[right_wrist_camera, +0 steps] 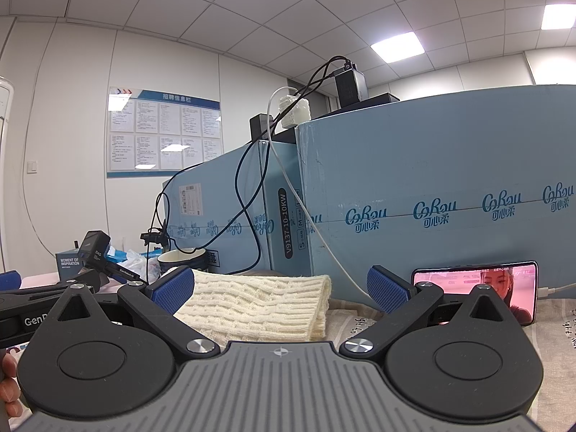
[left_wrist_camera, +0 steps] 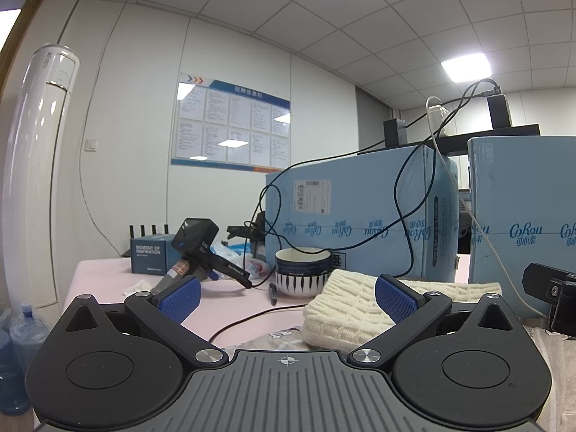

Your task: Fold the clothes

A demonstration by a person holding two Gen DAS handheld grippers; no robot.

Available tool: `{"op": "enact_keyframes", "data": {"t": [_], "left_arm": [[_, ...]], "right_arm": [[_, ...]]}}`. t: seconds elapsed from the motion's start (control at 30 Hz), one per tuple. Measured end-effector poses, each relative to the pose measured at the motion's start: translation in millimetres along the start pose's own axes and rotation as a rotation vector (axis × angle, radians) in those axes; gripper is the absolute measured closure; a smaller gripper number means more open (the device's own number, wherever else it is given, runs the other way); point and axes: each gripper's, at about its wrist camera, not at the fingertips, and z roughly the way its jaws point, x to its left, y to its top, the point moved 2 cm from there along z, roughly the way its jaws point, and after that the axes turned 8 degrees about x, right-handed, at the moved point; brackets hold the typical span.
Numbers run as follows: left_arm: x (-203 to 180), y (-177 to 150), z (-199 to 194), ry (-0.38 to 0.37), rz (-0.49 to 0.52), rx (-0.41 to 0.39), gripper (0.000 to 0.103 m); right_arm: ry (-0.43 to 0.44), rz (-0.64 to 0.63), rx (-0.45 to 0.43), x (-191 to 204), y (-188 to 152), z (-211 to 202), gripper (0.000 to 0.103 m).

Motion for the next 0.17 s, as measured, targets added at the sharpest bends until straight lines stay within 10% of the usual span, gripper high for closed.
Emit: {"op": "enact_keyframes", "data": {"t": [0.17], "left_arm": [[-0.3,-0.1,-0.1,0.0,0.0,0.0,0.0]], "right_arm": [[0.0,0.0,0.0,0.0,0.0,0.0,0.0]]}}
